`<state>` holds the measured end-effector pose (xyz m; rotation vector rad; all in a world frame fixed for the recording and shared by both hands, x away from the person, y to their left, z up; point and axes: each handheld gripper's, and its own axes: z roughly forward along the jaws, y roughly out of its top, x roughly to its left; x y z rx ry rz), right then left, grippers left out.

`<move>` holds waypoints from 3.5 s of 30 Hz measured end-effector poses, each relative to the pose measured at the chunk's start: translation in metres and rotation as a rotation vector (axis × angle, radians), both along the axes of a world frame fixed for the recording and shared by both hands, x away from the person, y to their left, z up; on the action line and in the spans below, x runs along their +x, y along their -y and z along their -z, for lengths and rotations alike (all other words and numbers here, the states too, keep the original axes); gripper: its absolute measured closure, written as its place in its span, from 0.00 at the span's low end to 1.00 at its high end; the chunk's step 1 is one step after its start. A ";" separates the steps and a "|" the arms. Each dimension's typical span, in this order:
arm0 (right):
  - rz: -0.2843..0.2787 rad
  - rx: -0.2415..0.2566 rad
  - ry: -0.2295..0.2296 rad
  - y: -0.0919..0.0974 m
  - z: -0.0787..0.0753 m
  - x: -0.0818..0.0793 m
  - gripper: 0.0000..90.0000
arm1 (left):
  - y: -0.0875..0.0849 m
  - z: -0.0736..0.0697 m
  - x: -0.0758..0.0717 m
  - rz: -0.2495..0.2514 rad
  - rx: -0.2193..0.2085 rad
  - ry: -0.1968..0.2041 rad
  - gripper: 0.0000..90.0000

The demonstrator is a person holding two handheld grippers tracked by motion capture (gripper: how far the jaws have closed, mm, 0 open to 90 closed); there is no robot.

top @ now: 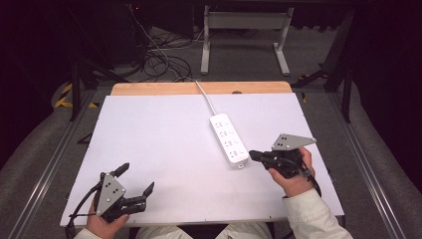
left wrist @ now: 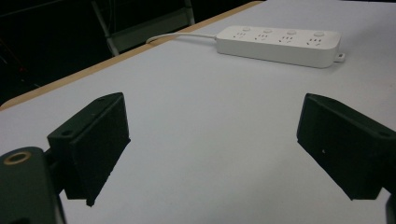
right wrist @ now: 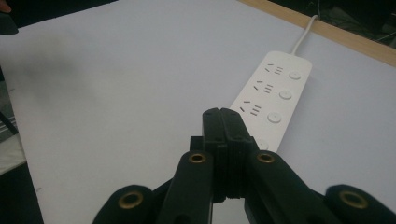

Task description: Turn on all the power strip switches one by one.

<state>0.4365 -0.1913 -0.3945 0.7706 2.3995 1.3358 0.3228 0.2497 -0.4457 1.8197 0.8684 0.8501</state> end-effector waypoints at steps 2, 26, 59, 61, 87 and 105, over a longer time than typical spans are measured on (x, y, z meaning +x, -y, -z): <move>-0.005 0.000 -0.001 -0.004 -0.003 0.005 1.00 | 0.000 0.000 0.000 0.001 0.001 0.000 0.11; -0.003 -0.132 -0.035 -0.030 -0.004 0.033 1.00 | 0.000 0.000 0.000 -0.004 0.010 0.007 0.11; 0.079 -0.311 -0.208 -0.045 0.035 0.084 1.00 | 0.001 0.001 0.000 0.004 0.017 0.001 0.11; 0.077 -0.316 -0.212 -0.045 0.037 0.085 1.00 | 0.000 0.001 0.000 0.005 0.017 0.001 0.11; 0.080 -0.324 -0.216 -0.046 0.046 0.084 1.00 | 0.001 0.001 0.000 0.000 0.018 0.001 0.11; 0.095 -0.349 -0.200 -0.050 0.048 0.081 1.00 | 0.001 0.001 0.000 0.001 0.014 -0.001 0.11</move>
